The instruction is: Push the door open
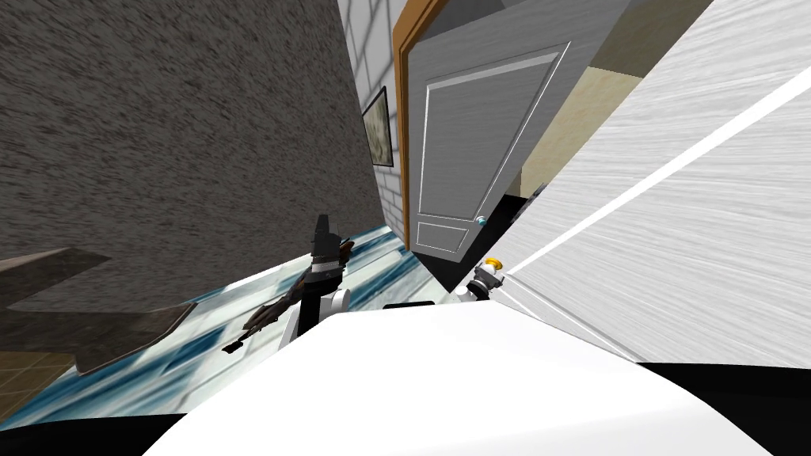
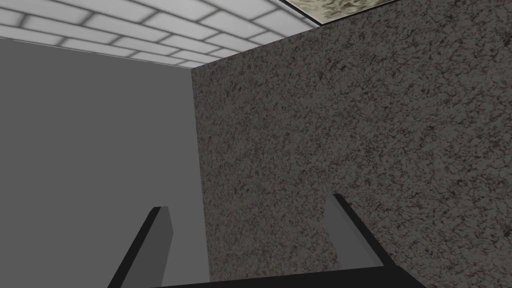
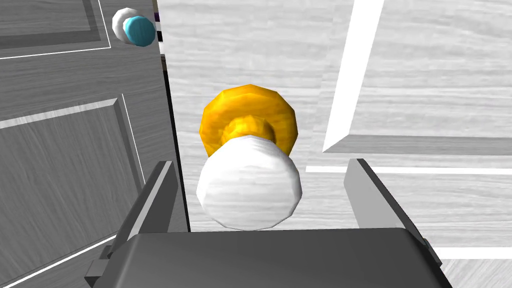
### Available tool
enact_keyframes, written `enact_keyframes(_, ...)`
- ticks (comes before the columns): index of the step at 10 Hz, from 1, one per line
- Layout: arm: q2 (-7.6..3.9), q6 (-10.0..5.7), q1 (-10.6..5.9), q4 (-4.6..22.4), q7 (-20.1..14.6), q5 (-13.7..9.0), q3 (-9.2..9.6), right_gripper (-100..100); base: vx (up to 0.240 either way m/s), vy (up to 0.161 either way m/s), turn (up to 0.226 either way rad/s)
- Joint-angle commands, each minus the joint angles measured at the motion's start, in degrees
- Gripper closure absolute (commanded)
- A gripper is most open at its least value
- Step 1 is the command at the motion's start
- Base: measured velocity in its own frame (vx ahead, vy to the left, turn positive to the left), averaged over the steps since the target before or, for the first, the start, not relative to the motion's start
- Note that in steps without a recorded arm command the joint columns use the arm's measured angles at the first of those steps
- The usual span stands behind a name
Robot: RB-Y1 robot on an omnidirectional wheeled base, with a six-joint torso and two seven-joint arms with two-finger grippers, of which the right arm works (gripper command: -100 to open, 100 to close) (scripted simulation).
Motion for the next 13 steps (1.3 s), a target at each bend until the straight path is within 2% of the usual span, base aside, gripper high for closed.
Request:
enact_keyframes(1,0.52,-0.26,0.14,0.65,-0.68,-0.01,0.02,-100,0.117,-0.163,0.018)
enact_keyframes(2,1.26,-0.29,0.24,0.79,-0.91,-0.05,-0.01,-100,0.108,-0.139,0.018)
enact_keyframes(3,0.96,-0.06,0.29,0.24,-0.47,-0.06,-0.04,-100,0.051,-0.062,0.012)
enact_keyframes(4,0.96,-0.06,0.29,0.24,-0.47,-0.06,-0.04,100,-0.007,0.005,-0.017)
enact_keyframes(9,0.96,-0.06,0.29,0.24,-0.47,-0.06,-0.04,100,-0.005,0.005,0.001)
enact_keyframes(10,-0.1,-0.11,0.33,0.26,-0.29,-0.88,-1.07,100,0.092,-0.063,-0.033)
enact_keyframes(13,-0.79,-0.3,0.47,0.32,-0.11,-1.73,-2.07,100,0.141,-0.094,-0.035)
